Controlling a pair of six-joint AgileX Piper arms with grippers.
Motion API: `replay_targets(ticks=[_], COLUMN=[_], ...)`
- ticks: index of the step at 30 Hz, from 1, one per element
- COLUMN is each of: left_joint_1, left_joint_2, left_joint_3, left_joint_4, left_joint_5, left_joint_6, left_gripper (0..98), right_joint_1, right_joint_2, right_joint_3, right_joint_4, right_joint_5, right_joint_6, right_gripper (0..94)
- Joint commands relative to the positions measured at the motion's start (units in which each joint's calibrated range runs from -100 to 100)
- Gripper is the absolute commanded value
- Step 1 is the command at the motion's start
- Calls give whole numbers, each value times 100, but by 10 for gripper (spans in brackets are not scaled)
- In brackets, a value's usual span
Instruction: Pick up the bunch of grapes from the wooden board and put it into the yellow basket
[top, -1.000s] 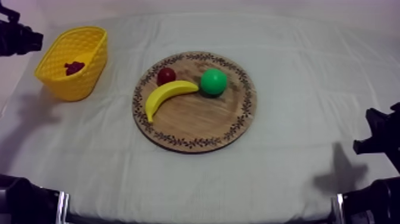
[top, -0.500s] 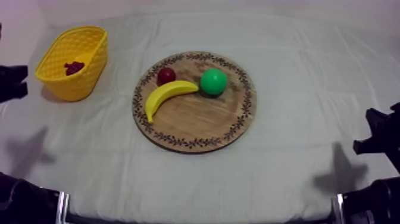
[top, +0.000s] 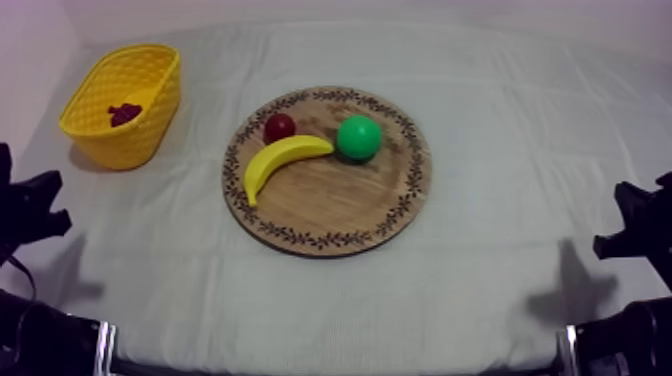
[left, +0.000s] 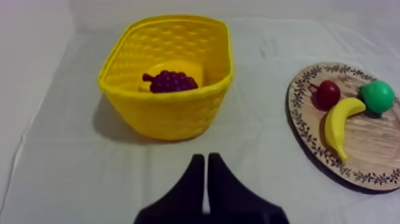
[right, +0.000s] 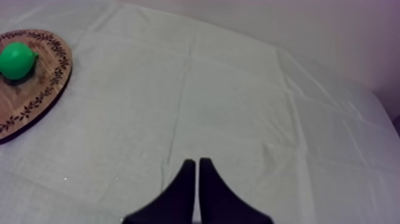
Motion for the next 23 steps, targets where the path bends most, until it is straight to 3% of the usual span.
replay_targets(ticks=[1, 10, 23], left_joint_1=[-3, 70, -80], left_joint_2=[-187, -947, -1035], left_joint_3=[180, 384, 566], left_joint_4=[27, 142, -16], left_joint_5=[14, 111, -37], left_joint_6=[-60, -286, -121], left_gripper=[0, 0, 0], right_joint_1=[2, 2, 2], right_joint_2=[0, 0, 0], right_joint_3=[-4, -4, -4], right_joint_4=[3, 3, 3], right_joint_5=[0, 0, 0], right_joint_6=[0, -2, -2], right_gripper=[3, 3, 3])
